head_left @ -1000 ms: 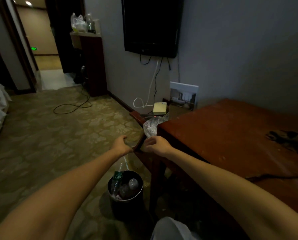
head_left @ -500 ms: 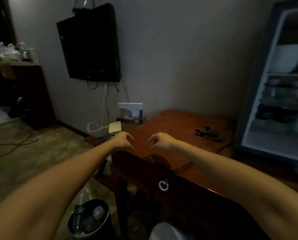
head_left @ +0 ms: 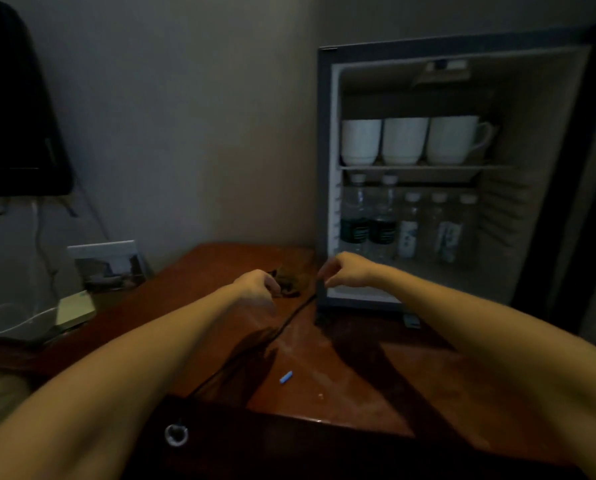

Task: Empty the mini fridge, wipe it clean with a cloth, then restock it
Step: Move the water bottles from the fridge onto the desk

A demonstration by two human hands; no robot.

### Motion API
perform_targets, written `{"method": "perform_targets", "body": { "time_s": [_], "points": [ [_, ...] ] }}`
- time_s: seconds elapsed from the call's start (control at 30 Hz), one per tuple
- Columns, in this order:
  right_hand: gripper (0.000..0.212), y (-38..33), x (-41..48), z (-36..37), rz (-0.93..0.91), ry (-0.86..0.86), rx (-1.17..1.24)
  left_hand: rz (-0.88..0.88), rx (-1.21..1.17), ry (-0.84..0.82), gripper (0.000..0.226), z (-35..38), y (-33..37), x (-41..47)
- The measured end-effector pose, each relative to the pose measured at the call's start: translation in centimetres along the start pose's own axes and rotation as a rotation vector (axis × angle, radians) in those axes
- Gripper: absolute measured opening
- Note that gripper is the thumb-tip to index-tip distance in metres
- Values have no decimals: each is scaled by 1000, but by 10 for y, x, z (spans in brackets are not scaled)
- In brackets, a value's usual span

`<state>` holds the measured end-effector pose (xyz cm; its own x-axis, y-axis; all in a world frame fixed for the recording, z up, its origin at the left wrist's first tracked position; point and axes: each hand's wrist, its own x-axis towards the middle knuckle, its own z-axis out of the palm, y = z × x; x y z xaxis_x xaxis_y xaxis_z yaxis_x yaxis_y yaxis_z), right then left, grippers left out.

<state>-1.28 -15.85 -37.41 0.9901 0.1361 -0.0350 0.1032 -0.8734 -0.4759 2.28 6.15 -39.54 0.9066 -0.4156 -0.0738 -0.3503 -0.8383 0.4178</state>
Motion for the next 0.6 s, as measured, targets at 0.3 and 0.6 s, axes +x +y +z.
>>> {"method": "perform_targets", "body": {
  "time_s": [0.3, 0.6],
  "points": [
    [25, 99, -9, -49, 159, 305, 191, 112, -102, -136, 84, 30, 120, 63],
    [23, 105, 16, -58, 99, 616, 208, 213, -461, 113, 94, 41, 147, 89]
  ]
}}
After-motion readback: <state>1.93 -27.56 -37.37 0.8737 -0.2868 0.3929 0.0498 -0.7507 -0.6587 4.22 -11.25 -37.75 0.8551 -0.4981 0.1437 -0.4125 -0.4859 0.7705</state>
